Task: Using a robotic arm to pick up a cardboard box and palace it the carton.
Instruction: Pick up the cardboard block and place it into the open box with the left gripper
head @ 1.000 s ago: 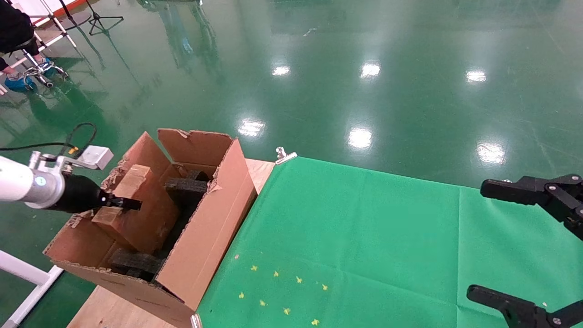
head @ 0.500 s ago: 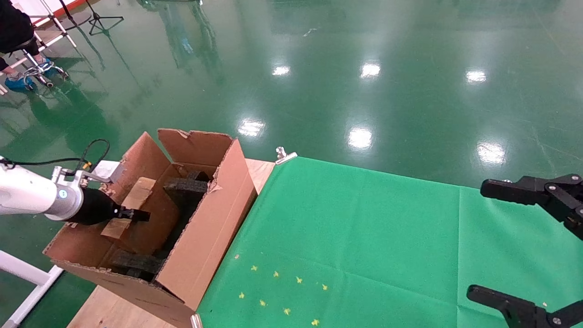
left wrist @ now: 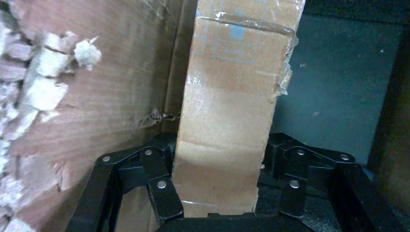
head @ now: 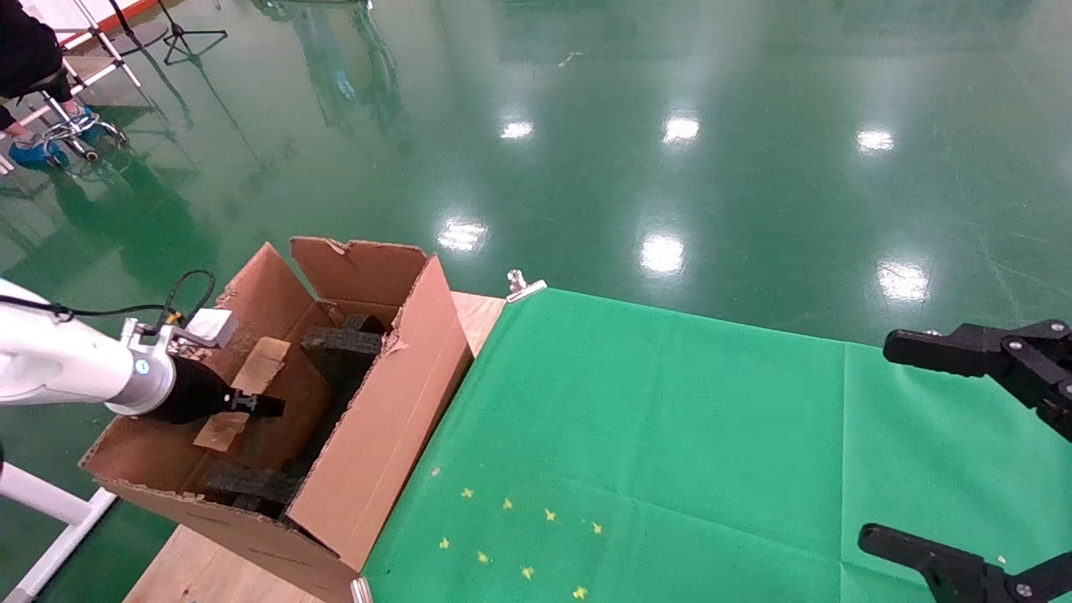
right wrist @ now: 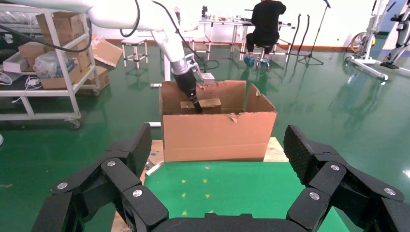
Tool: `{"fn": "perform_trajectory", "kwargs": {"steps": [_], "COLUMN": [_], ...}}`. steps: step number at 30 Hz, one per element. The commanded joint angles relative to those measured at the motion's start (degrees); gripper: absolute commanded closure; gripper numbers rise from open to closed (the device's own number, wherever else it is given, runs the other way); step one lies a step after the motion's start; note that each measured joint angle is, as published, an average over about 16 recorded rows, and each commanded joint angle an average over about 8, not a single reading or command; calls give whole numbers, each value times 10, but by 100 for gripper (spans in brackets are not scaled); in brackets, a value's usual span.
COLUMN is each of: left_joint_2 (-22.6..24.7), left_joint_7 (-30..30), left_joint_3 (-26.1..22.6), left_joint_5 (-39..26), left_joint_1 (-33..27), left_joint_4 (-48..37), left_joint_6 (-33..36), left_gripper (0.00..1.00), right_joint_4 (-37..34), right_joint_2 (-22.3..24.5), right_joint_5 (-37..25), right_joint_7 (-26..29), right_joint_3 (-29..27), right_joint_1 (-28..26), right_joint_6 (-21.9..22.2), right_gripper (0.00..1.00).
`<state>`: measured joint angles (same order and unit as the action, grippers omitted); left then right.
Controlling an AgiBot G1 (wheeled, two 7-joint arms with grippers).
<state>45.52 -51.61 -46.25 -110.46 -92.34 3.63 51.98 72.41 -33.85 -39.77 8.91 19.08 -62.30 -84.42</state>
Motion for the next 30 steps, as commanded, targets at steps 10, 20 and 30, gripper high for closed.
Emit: {"fn": "perform_trajectory", "kwargs": {"steps": [10, 20, 30], "left_joint_2": [9, 5, 1], "left_joint_7": [-7, -9, -14], "left_joint_3": [-5, -9, -13], "left_joint_5": [-7, -14, -19], "left_joint_1": [-3, -14, -28], "left_joint_4": [-15, -14, -11], "left_joint_6": [-5, 0, 11], "left_gripper": [0, 0, 0], "right_joint_4": [0, 0, 0], "right_joint_2": [0, 0, 0], "right_joint_5": [0, 0, 0], "right_joint_7": [0, 0, 0], "right_joint_3": [0, 0, 0], "right_joint_1": [0, 0, 0], "right_joint_6": [0, 0, 0], "right_gripper": [0, 0, 0]}}
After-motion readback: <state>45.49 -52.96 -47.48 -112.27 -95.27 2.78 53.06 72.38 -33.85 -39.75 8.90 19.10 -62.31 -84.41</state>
